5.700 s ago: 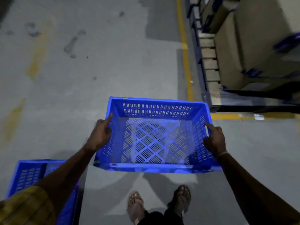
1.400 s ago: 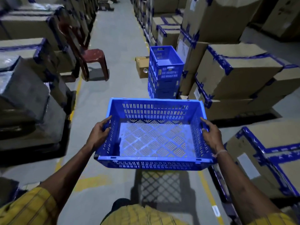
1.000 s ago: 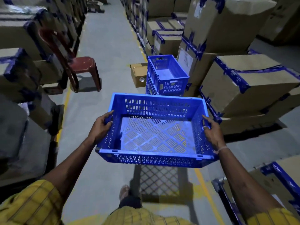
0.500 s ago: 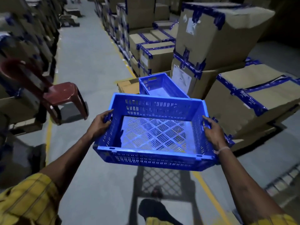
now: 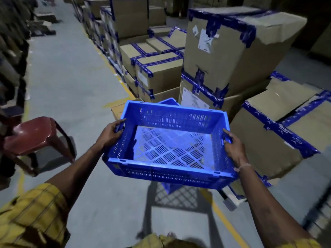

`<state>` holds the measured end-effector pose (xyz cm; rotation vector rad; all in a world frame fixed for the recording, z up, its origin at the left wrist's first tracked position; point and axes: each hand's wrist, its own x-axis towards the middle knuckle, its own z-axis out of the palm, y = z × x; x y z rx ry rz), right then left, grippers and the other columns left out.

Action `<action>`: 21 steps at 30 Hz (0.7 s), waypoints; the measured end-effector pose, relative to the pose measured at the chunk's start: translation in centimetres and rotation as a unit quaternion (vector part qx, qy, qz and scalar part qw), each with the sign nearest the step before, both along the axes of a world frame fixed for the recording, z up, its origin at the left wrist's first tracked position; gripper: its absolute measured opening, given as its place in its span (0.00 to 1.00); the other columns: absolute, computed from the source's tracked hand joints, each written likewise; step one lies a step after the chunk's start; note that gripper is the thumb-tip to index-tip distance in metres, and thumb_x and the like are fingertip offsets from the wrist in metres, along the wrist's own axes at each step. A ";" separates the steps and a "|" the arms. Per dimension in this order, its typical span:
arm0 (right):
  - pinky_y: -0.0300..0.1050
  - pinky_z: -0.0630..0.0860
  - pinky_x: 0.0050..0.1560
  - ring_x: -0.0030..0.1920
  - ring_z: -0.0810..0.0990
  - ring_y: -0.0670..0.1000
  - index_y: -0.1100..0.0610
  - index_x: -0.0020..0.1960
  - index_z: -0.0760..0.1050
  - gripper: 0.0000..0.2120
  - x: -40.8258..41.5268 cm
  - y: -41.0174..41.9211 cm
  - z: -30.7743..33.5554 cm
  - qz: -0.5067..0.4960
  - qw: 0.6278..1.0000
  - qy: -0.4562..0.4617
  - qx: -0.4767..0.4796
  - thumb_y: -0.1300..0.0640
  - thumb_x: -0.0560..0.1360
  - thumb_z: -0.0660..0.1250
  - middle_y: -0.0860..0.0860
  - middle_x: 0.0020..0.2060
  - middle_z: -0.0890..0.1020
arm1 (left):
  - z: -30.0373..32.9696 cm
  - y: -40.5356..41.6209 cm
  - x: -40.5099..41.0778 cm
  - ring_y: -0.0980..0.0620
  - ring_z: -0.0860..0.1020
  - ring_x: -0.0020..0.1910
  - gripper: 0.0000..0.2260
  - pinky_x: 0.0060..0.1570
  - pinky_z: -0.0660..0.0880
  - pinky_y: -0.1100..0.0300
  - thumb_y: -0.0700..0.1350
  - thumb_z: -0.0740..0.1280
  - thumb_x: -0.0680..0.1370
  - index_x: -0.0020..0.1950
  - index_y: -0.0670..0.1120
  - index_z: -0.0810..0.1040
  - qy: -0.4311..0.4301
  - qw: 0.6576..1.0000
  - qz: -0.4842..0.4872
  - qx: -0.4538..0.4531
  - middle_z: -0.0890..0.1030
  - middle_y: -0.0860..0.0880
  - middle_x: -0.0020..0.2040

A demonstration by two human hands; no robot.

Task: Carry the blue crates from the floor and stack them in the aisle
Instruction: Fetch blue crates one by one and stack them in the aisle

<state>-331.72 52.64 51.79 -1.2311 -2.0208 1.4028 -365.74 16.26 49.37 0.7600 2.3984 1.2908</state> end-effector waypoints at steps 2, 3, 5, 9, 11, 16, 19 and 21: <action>0.43 0.74 0.39 0.45 0.80 0.54 0.45 0.73 0.71 0.23 -2.1 0.9 0.1 -0.021 1.000 0.004 -0.003 0.62 0.81 0.61 0.54 0.62 0.81 | 0.0 1.6 -2.9 0.43 0.84 0.55 0.25 0.57 0.80 0.40 0.43 0.64 0.73 0.66 0.67 0.75 0.002 1.000 -0.011 0.002 0.85 0.48 0.58; 0.43 0.73 0.37 0.42 0.80 0.53 0.44 0.73 0.71 0.23 -3.1 1.2 0.2 -0.029 1.000 0.002 -0.003 0.62 0.81 0.61 0.55 0.60 0.81 | 0.1 2.4 -4.4 0.43 0.84 0.55 0.25 0.57 0.80 0.40 0.42 0.63 0.74 0.65 0.67 0.75 0.002 1.000 -0.020 0.001 0.85 0.48 0.58; 0.41 0.70 0.33 0.36 0.75 0.50 0.44 0.73 0.71 0.23 -5.0 1.7 0.3 -0.044 0.999 -0.014 0.002 0.62 0.81 0.60 0.56 0.60 0.82 | 0.4 3.9 -7.2 0.44 0.85 0.53 0.26 0.54 0.81 0.40 0.41 0.64 0.76 0.64 0.70 0.75 0.000 0.999 -0.034 0.000 0.86 0.47 0.56; 0.44 0.76 0.40 0.46 0.80 0.53 0.44 0.72 0.72 0.23 -8.4 2.1 -0.2 -0.082 0.997 -0.008 0.011 0.62 0.81 0.61 0.53 0.63 0.80 | 0.1 7.1 -13.1 0.53 0.83 0.46 0.30 0.50 0.81 0.50 0.34 0.64 0.79 0.60 0.73 0.75 0.013 0.998 -0.067 -0.006 0.85 0.47 0.56; 0.47 0.78 0.48 0.53 0.80 0.54 0.46 0.72 0.73 0.23 -10.0 1.7 -0.4 -0.106 0.994 -0.006 0.020 0.63 0.81 0.61 0.52 0.65 0.79 | 0.4 8.9 -15.8 0.64 0.80 0.42 0.29 0.48 0.77 0.58 0.33 0.64 0.79 0.60 0.70 0.75 0.022 0.995 -0.093 -0.006 0.84 0.48 0.55; 0.50 0.78 0.54 0.58 0.79 0.55 0.49 0.73 0.72 0.23 -13.7 -0.5 -0.3 -0.185 0.983 0.006 0.013 0.64 0.81 0.62 0.50 0.64 0.78 | 0.4 13.1 -23.9 0.53 0.85 0.50 0.24 0.53 0.82 0.50 0.39 0.64 0.80 0.71 0.62 0.74 0.016 0.984 -0.176 -0.025 0.84 0.50 0.58; 0.47 0.74 0.46 0.51 0.78 0.54 0.49 0.73 0.72 0.23 -15.4 -2.0 -0.2 -0.232 0.973 0.010 0.009 0.66 0.81 0.60 0.48 0.59 0.76 | 1.3 15.7 -27.4 0.50 0.84 0.53 0.22 0.53 0.82 0.47 0.41 0.63 0.81 0.70 0.65 0.73 0.011 0.973 -0.229 -0.022 0.82 0.49 0.63; 0.47 0.73 0.45 0.48 0.77 0.52 0.50 0.73 0.72 0.23 -16.2 -3.0 -0.7 -0.265 0.964 0.011 0.016 0.67 0.81 0.60 0.47 0.56 0.76 | 2.1 17.8 -29.0 0.51 0.85 0.50 0.22 0.49 0.83 0.52 0.39 0.63 0.82 0.69 0.63 0.72 0.009 0.966 -0.257 -0.025 0.83 0.47 0.61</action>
